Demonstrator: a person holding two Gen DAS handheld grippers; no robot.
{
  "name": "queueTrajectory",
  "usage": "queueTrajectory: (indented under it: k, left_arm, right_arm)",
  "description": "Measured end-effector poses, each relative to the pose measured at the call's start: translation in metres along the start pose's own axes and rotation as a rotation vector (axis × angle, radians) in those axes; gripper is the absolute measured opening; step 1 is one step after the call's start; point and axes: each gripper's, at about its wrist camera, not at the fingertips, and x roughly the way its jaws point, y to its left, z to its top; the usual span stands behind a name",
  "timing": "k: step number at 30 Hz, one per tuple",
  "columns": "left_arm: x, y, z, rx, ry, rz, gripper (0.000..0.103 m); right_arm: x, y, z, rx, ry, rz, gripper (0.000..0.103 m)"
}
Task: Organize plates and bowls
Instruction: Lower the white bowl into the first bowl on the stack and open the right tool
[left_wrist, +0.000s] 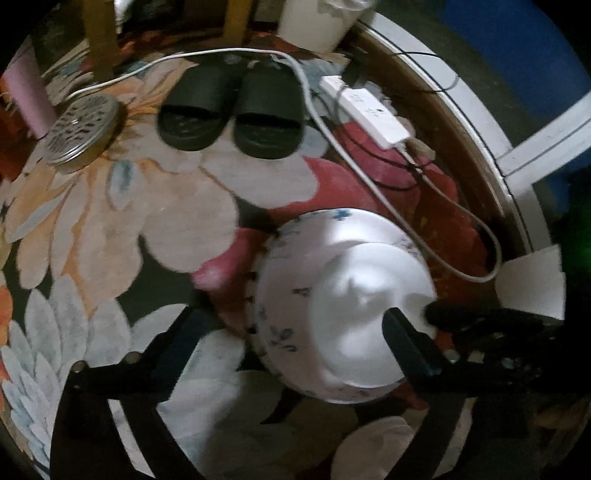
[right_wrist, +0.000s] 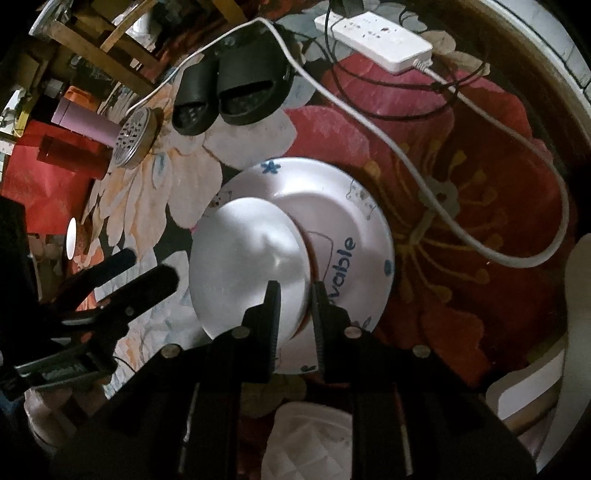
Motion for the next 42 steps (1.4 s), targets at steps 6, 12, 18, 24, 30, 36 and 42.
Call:
queueTrajectory:
  k: [6, 12, 18, 24, 30, 36, 42]
  left_arm:
    - [0.002, 0.02, -0.006, -0.032, 0.007, 0.063, 0.102]
    - [-0.002, 0.027, -0.008, -0.033, -0.001, 0.075, 0.102]
    - [-0.006, 0.038, -0.011, -0.048, -0.002, 0.078, 0.102]
    - [-0.009, 0.05, -0.014, -0.063, -0.005, 0.082, 0.102]
    - [-0.014, 0.062, -0.017, -0.081, -0.01, 0.09, 0.102]
    - [-0.018, 0.076, -0.019, -0.101, -0.016, 0.096, 0.102]
    - [-0.021, 0.088, -0.023, -0.119, -0.019, 0.1, 0.102]
  right_arm:
    - [-0.01, 0.008, 0.003, -0.021, -0.065, -0.038, 0.092]
    - [-0.004, 0.017, 0.003, -0.061, -0.06, -0.097, 0.097]
    - [-0.002, 0.025, 0.003, -0.066, -0.058, -0.102, 0.098]
    - [-0.001, 0.036, 0.003, -0.078, -0.073, -0.107, 0.099]
    - [0.001, 0.049, 0.002, -0.097, -0.076, -0.108, 0.099]
    - [0.005, 0.062, 0.001, -0.121, -0.072, -0.112, 0.099]
    - [0.007, 0.073, 0.001, -0.138, -0.075, -0.114, 0.099]
